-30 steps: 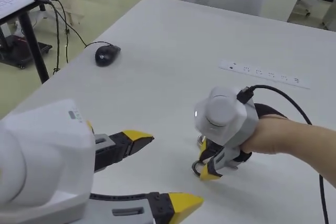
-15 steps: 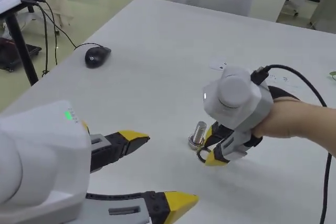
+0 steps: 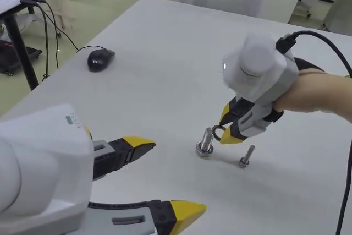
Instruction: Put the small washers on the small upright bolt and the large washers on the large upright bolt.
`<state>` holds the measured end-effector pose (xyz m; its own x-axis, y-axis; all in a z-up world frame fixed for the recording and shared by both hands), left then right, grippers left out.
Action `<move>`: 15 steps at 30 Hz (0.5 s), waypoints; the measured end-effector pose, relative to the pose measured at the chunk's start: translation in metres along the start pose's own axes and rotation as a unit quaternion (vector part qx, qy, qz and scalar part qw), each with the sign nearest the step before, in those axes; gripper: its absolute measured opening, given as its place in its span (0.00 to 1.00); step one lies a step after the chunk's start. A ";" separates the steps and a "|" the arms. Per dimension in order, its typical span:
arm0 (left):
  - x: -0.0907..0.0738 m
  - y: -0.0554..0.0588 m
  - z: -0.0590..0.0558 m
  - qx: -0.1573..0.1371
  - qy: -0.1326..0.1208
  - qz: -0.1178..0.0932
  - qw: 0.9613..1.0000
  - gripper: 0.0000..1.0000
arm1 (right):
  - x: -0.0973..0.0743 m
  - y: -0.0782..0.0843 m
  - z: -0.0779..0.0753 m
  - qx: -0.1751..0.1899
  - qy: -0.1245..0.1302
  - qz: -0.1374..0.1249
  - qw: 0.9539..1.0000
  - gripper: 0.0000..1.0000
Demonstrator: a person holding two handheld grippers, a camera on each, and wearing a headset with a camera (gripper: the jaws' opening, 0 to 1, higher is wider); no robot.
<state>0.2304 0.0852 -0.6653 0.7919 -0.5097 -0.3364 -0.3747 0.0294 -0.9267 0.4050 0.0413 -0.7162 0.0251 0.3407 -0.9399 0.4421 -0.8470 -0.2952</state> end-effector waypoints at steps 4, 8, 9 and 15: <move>0.001 0.000 0.001 -0.001 -0.001 0.001 1.000 0.63 | 0.003 -0.004 -0.002 -0.004 0.000 0.000 1.000 0.22; 0.002 -0.001 0.003 -0.003 -0.003 -0.001 1.000 0.63 | 0.009 -0.005 -0.006 -0.008 -0.002 0.002 1.000 0.22; 0.002 0.000 0.004 -0.003 -0.003 0.000 1.000 0.63 | 0.009 -0.006 -0.007 -0.008 -0.002 0.001 1.000 0.22; 0.003 0.000 0.006 -0.006 -0.006 0.001 1.000 0.63 | 0.015 -0.007 -0.008 -0.012 -0.007 0.003 1.000 0.22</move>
<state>0.2358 0.0892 -0.6675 0.7967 -0.5002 -0.3392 -0.3811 0.0199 -0.9243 0.4095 0.0561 -0.7265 0.0157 0.3306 -0.9436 0.4627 -0.8390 -0.2862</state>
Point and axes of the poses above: the centre of the closed fingertips' face, and the gripper's own axes: x roughly forward along the fingers, z roughly to its left, y roughly out of its underside, the point moved 3 cm from there along -x, roughly backward along the fingers, and after that the axes turned 3 degrees about -x, right-handed, at the moved point
